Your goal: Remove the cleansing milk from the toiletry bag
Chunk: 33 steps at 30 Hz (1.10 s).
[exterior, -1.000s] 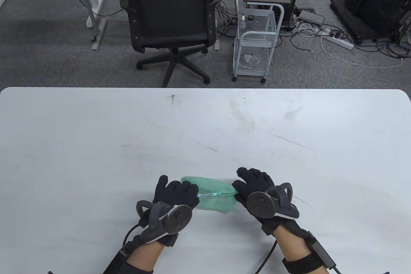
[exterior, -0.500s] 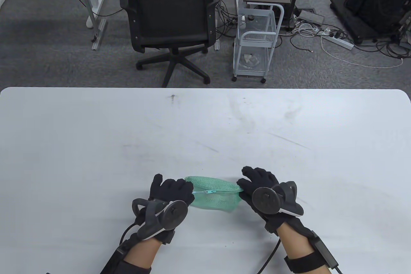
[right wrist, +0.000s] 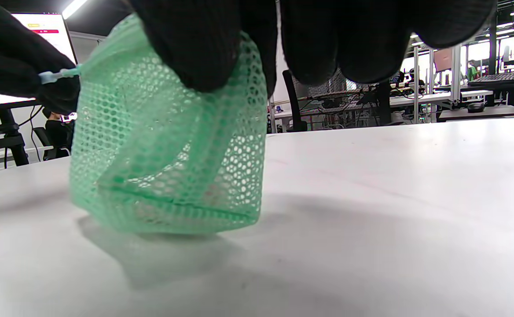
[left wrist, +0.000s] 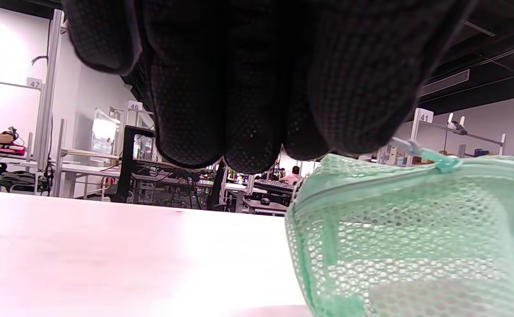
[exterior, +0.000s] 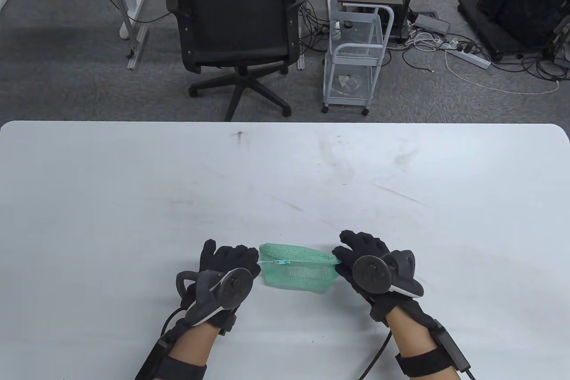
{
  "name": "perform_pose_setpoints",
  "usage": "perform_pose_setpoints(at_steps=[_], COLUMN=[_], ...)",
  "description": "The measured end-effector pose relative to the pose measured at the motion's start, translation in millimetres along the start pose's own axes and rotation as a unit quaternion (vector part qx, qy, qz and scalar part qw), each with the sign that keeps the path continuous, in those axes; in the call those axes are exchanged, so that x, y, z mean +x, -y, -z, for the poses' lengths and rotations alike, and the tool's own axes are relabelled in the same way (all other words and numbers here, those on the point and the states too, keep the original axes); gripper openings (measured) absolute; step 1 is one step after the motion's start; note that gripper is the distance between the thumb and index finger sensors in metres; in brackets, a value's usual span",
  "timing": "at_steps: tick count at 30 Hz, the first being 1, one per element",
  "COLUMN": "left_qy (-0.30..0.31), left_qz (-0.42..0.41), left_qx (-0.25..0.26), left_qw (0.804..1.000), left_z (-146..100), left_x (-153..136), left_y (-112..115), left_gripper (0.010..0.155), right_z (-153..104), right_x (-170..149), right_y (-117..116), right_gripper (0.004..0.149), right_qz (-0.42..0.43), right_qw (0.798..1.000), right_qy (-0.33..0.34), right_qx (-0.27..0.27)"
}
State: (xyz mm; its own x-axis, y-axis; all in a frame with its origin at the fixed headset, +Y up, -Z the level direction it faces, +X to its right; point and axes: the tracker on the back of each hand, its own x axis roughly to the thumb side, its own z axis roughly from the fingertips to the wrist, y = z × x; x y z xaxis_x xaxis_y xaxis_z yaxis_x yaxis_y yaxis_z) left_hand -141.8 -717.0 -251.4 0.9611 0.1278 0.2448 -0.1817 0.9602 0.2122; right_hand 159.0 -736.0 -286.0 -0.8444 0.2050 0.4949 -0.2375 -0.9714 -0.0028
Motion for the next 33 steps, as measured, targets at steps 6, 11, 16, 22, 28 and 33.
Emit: perform_pose_setpoints(at_steps=[6,11,16,22,28,33], left_qy=[-0.012,-0.027,-0.043,-0.062,-0.091,-0.119], left_qz=[0.002,0.006,0.008,0.015,0.029,0.042], left_qx=[-0.003,-0.009,-0.012,-0.022,-0.028,-0.038], left_qw=[1.0,1.0,0.999,0.998,0.995,0.991], left_z=[3,5,7,9,11,13], left_x=[-7,-15,-23,-31,-39,-46], left_y=[3,7,9,14,18,23], left_gripper=[0.042,0.042,0.042,0.041,0.041,0.041], right_z=[0,0,0,0,0,1], right_x=[-2,-4,-5,-6,-6,-5], right_y=[1,1,1,1,1,0], right_gripper=[0.042,0.042,0.042,0.042,0.041,0.041], right_qz=[0.004,0.004,0.006,0.008,0.0,-0.003], right_qw=[1.0,1.0,1.0,1.0,1.0,1.0], right_qy=[-0.005,-0.008,-0.008,-0.009,-0.008,-0.004], right_qx=[0.002,0.003,0.004,0.007,0.009,0.011])
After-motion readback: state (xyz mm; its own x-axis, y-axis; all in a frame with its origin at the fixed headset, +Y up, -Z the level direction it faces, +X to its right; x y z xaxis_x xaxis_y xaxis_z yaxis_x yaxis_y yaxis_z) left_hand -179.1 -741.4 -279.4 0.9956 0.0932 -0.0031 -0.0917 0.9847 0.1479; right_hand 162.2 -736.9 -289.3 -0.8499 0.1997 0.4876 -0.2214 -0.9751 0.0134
